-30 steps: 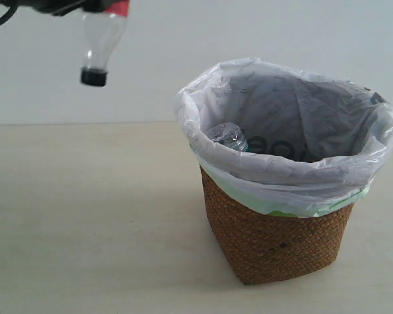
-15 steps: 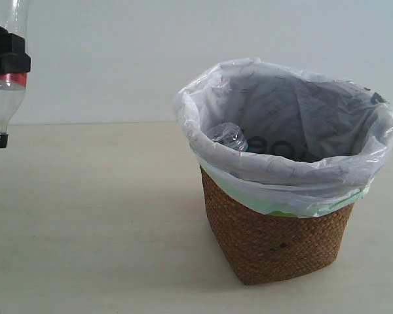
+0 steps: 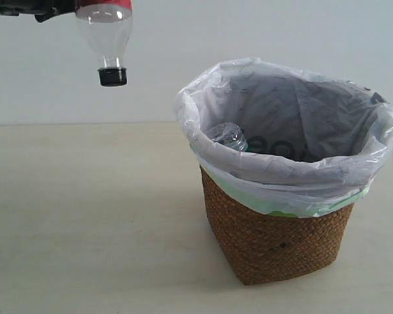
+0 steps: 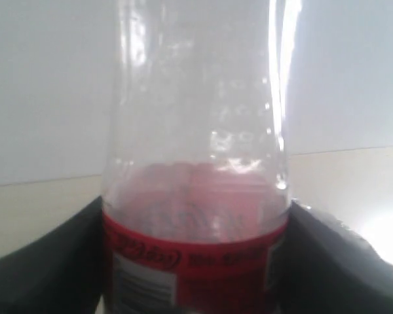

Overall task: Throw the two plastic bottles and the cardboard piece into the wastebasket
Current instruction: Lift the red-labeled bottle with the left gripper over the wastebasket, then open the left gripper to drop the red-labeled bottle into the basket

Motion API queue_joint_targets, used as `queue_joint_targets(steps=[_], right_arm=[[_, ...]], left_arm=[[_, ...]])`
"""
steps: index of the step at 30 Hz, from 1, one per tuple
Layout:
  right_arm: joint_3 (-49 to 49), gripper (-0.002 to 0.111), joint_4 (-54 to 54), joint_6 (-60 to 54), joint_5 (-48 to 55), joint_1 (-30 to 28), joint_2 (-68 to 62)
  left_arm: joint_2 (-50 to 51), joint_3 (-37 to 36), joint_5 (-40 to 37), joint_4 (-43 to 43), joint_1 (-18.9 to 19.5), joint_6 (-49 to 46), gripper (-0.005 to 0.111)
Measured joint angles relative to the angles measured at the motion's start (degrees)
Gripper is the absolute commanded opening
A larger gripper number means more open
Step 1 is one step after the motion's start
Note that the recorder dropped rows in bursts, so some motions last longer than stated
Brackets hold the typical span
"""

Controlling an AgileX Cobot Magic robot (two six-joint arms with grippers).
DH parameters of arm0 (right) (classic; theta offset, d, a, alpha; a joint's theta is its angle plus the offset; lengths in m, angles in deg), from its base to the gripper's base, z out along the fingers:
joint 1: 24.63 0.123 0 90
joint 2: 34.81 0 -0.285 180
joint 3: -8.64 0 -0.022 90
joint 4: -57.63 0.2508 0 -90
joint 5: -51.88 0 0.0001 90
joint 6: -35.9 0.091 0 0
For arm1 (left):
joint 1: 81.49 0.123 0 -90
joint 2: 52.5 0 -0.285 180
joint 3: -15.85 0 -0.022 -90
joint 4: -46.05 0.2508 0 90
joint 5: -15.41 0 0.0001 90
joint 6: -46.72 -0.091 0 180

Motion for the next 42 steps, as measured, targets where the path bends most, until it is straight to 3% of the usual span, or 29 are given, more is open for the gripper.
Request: queue_joint_targets(steps=[3,5,8,10,12,14,16,19,21,23,26,29,30,34,38,42], right_arm=[[0.0,0.0,0.0,0.0,0.0,0.0,0.0],[0.0,0.0,0.0,0.0,0.0,0.0,0.0],[0.0,0.0,0.0,0.0,0.0,0.0,0.0],[0.0,0.0,0.0,0.0,0.0,0.0,0.0],[0.0,0.0,0.0,0.0,0.0,0.0,0.0],[0.0,0.0,0.0,0.0,0.0,0.0,0.0],[0.0,0.0,0.0,0.0,0.0,0.0,0.0],[0.0,0.0,0.0,0.0,0.0,0.0,0.0],[0.0,0.0,0.0,0.0,0.0,0.0,0.0],[0.0,0.0,0.0,0.0,0.0,0.0,0.0],[0.0,0.0,0.0,0.0,0.0,0.0,0.0],[0.0,0.0,0.0,0.0,0.0,0.0,0.0],[0.0,0.0,0.0,0.0,0.0,0.0,0.0],[0.0,0.0,0.0,0.0,0.0,0.0,0.0],[0.0,0.0,0.0,0.0,0.0,0.0,0.0],[0.0,0.0,0.0,0.0,0.0,0.0,0.0]], left_arm=[[-0.21,0.46,-0.84,2.41,0.35,-0.81,0.004],[-0.56,0.46,-3.12,14.62,1.91,7.01,0.004],[-0.66,0.61,-9.13,39.69,5.65,25.08,0.004],[-0.66,0.61,-17.69,63.51,8.94,41.84,0.004],[-0.66,0.61,-24.67,78.13,10.84,49.85,0.004],[-0.66,0.61,-29.63,87.15,12.88,54.7,0.004],[-0.66,0.61,-30.99,90.05,14.11,56.74,0.004],[-0.66,0.61,-27.21,84.98,14.45,56.57,0.004],[-0.66,0.61,-20.21,71.95,14.22,50.38,0.004],[-0.13,1.22,-13.22,51.9,12.76,38.43,0.004],[2.42,5.62,-9.71,16.66,8.2,11.15,0.006],[6.97,13.56,-12.35,-10.77,2.12,-8.56,0.028],[8.77,16.9,-12.86,-16.01,0.15,-10.86,0.043],[15.48,28.96,-13.11,-17.94,-4.21,-3.29,0.109],[20.35,35.8,-14.99,-4.65,-4.76,15.97,0.108],[21.29,36.78,-20.98,10.86,-4.25,21.85,0.108]])
